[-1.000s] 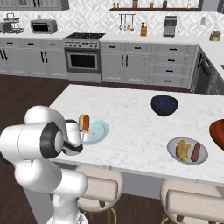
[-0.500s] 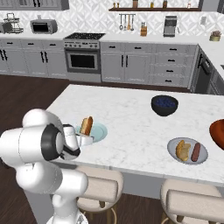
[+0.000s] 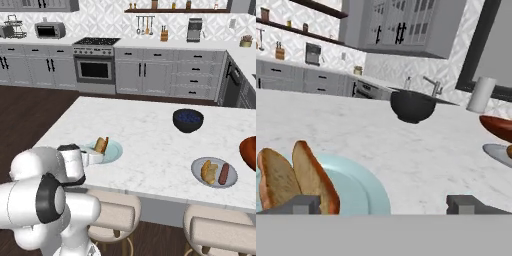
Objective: Place one bun and one sausage from the bowl on each plate.
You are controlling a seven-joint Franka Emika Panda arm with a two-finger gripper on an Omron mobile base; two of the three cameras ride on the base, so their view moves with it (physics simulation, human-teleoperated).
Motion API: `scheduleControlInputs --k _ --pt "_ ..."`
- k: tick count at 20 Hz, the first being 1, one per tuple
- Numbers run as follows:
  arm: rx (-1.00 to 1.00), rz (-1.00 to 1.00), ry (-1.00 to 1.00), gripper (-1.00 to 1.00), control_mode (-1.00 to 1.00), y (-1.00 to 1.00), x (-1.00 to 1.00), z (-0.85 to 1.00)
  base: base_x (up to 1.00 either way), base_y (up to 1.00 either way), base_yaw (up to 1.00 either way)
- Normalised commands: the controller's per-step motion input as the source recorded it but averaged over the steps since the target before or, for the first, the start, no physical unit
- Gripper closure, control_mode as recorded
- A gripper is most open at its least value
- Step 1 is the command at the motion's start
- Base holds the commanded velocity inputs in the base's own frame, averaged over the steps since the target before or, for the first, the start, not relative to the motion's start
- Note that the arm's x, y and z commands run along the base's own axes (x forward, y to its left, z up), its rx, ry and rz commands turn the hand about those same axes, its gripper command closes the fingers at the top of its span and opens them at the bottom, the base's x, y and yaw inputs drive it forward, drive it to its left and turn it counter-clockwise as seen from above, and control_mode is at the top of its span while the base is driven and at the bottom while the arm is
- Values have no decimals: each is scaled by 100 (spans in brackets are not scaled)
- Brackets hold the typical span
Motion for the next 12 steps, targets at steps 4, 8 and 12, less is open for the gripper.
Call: scheduleControlInputs --k 4,8,12 --pt "18 -3 11 -100 -100 0 0 100 0 0 0" --pt "21 -4 47 -100 -100 -6 0 100 0 0 0" --pt "22 0 68 -100 -100 -1 0 99 0 0 0"
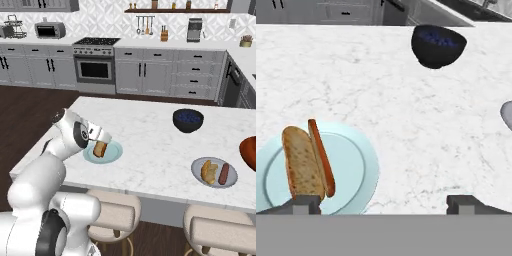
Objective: Place one bun and one sausage from the bowl on each plate.
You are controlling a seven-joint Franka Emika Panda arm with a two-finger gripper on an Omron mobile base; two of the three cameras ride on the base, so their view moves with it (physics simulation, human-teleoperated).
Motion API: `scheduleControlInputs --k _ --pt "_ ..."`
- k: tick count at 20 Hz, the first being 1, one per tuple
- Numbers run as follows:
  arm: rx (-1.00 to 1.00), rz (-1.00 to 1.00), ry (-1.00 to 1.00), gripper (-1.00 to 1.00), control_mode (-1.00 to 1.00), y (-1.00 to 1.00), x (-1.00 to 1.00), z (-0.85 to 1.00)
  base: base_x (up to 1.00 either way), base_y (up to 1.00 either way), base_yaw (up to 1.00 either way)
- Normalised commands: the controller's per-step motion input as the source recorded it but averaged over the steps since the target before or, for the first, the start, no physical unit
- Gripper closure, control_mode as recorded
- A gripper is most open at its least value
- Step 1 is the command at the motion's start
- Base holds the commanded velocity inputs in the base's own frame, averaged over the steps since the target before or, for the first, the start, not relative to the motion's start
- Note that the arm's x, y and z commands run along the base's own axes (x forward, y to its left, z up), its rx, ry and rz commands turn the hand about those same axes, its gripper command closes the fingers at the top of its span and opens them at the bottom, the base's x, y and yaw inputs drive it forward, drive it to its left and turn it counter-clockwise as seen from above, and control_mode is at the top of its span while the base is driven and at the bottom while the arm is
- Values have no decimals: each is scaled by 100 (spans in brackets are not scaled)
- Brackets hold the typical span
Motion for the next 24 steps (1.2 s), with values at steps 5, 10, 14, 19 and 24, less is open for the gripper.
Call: scheduleControlInputs --k 5,10,14,19,24 --pt "24 15 44 -100 -100 7 -5 83 0 0 0" --pt "23 27 10 -100 -100 0 -81 0 0 0 0" --pt "6 19 2 -100 -100 3 -100 0 0 0 0" --pt "-10 11 -5 -100 -100 -9 -100 -5 0 0 0" --pt "0 0 3 -100 -100 -22 -25 -31 0 0 0"
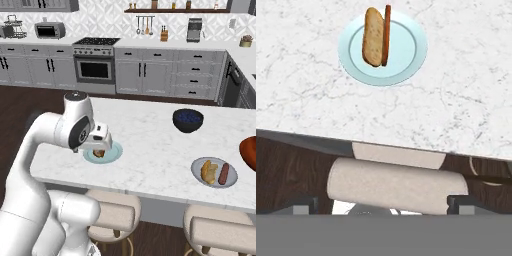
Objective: Place one bun and one sausage from the bowl on each plate.
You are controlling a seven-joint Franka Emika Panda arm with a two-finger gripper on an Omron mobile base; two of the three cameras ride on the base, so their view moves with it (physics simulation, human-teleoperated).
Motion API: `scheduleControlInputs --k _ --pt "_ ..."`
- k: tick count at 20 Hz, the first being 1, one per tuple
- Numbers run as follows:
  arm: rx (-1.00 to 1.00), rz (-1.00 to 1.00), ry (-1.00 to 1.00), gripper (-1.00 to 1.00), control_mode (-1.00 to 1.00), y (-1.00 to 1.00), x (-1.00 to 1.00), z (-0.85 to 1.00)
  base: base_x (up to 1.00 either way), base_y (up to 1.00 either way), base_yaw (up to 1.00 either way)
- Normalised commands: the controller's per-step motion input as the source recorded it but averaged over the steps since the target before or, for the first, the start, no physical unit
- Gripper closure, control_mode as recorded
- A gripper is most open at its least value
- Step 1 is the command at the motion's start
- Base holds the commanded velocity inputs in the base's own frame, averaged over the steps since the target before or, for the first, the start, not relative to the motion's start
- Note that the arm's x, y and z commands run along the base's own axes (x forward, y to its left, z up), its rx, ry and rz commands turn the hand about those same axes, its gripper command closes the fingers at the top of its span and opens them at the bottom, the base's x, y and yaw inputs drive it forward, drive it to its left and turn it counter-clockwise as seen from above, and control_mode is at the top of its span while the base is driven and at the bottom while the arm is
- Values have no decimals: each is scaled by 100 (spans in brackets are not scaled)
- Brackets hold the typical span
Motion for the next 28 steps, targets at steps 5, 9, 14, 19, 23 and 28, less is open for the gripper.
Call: scheduleControlInputs --k 5,9,14,19,23,28 --pt "0 0 0 -100 -100 0 -6 0 0 0 0" --pt "0 0 0 -100 100 0 0 0 -87 -64 -10" --pt "0 0 0 -100 100 0 0 0 -20 -100 -9" --pt "0 0 0 -100 100 0 0 0 61 -100 0" --pt "0 0 0 -100 100 0 0 0 48 -100 0" --pt "0 0 0 -100 100 0 0 0 14 -100 -6"
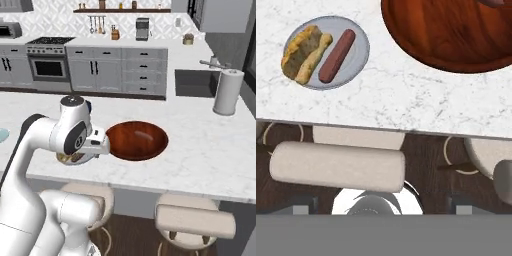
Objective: Place one bun and one sausage from the bowl on each plate.
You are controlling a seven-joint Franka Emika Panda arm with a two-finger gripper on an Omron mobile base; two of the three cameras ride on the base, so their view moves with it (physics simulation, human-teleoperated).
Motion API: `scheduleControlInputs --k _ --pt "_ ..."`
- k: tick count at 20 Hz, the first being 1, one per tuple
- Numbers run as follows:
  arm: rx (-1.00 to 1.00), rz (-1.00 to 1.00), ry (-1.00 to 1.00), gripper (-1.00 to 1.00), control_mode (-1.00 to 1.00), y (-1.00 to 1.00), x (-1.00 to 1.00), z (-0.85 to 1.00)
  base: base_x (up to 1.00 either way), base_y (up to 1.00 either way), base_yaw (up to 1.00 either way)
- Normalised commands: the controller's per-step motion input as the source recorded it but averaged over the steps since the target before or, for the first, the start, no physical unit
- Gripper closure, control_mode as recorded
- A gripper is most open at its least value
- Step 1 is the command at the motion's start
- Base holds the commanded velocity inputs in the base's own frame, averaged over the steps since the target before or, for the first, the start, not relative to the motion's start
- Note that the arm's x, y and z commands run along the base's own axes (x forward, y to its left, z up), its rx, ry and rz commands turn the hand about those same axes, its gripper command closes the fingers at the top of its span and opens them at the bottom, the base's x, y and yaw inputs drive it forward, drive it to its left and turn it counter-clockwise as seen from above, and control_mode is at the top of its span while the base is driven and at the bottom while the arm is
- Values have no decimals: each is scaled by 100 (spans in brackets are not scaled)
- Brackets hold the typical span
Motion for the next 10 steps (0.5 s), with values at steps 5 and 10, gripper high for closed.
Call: scheduleControlInputs --k 5,10 --pt "0 0 0 -100 100 0 0 0 52 -92 -9" --pt "0 0 0 -100 100 0 0 0 57 -11 3"
